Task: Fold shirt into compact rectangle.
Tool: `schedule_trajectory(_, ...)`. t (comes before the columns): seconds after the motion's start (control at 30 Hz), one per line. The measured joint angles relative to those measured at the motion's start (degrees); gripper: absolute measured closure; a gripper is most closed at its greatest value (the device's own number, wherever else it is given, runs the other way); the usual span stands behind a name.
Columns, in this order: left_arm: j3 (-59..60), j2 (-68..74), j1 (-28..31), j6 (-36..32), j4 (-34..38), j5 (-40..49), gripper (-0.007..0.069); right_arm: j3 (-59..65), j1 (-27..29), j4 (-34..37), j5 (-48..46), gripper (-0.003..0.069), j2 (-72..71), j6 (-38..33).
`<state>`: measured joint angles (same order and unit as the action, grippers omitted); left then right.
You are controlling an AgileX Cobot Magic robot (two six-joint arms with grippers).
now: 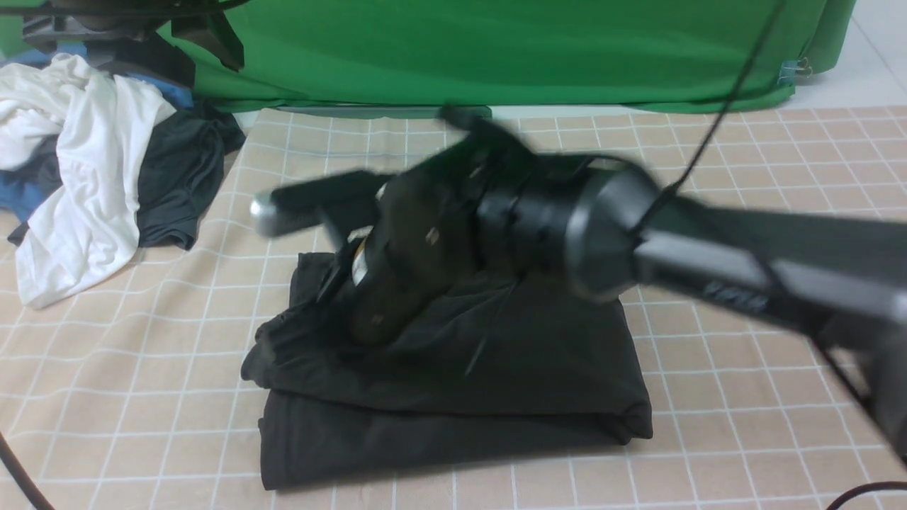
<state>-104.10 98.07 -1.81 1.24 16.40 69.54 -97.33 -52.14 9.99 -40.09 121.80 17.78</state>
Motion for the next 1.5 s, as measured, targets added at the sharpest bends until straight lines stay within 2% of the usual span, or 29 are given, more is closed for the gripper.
schedule_trajectory(0.2,0.0,0.0,0.0,0.1,0.0,0.05,0.0279,0.0,-3.33,0.39,0.66,0.0628,1.99,0.05)
schedule_trajectory(0.4,0.0,0.0,0.0,0.14,0.0,0.05,0.0279,0.0,-2.52,-0.15,-2.92,0.0628,-3.32,-2.32)
schedule_trajectory(0.5,-0.29,-0.07,0.0,0.56,0.0,0.15,0.0279,0.0,-0.98,-3.24,-7.59,0.0628,-8.88,-3.5)
schedule_trajectory(0.67,-0.29,-1.21,0.0,1.74,0.06,0.15,0.0279,0.0,0.26,-15.21,-19.54,0.0628,-20.77,-3.9)
schedule_trajectory(0.77,-0.33,-2.02,0.0,1.92,0.11,0.15,0.0279,0.37,0.45,-21.2,-23.26,0.0628,-26.45,-3.9)
schedule_trajectory(0.93,1.18,-2.81,0.0,4.63,0.23,-0.18,0.0281,8.77,5.64,-21.43,-25.43,0.0631,-30.58,-3.42)
schedule_trajectory(1.0,4.64,-4.1,0.0,4.68,0.36,-0.24,0.0288,16.07,8.79,-19.47,-23.32,0.0631,-30.44,-3.42)
schedule_trajectory(1.2,20.85,-7.11,0.0,3.22,0.36,-1.38,0.0356,35.54,16.47,-11.7,-5.93,0.0631,-27.87,-3.47)
schedule_trajectory(1.33,24.58,-7.22,0.0,3.22,0.36,-4.38,0.039,41.27,18.25,-10.8,-0.71,0.0631,-23.33,-3.47)
schedule_trajectory(1.5,24.95,-7.27,0.0,3.16,0.42,-5.83,0.0394,42.19,18.51,-10.8,1.23,0.0631,-22.13,-4.05)
